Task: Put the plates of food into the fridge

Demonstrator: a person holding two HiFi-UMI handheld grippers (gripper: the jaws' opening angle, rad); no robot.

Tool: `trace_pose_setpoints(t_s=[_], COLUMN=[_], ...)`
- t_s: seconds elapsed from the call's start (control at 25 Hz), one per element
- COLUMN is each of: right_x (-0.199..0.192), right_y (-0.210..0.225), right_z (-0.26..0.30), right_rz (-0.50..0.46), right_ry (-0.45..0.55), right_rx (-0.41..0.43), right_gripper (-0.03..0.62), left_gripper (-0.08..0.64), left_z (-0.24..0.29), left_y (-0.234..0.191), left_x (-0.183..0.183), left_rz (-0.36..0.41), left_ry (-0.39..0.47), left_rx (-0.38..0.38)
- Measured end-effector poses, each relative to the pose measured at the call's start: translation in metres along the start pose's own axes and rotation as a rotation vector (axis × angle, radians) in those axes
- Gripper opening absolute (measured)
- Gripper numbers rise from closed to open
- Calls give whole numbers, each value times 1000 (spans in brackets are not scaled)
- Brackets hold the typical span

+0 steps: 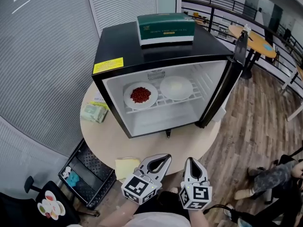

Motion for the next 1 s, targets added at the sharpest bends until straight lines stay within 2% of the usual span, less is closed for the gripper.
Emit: trace_pose_setpoints(t_s=[0.2, 0.4, 0.56, 0.72, 0.88, 1.0], right_x=[-3, -15, -28, -45, -69, -93], right_y=[-1, 3, -6, -25, -47, -59], right_z=[0, 3, 11, 13, 13, 12], right_rz=[9, 102, 129, 175, 275, 335], right_ry=[-12, -63, -94, -170, -277, -368], right_rx=[20, 45, 104, 178, 273, 303], right_gripper=[8, 8, 9, 9, 11, 12], left_gripper=[3, 5, 5, 5, 5, 5], left_z=[-5, -11, -30, -68, -116, -150], left_y=[-1, 1, -5, -14, -33, -46], left_x=[0, -3, -9, -20, -31, -45], left_rz=[-39, -41, -25, -56, -59, -79], left_ry=[29, 24, 18, 15, -9, -49], left_rx=[21, 76, 151, 240, 359, 429])
Point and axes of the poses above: the fingertips, and each gripper's own axes: z forward along the fingers, y to its right, x out of its top, the point moved 7 cm from there along -z, backward along the fingers, and after that the axes turned 8 degrees about z, right-handed, at the moved point
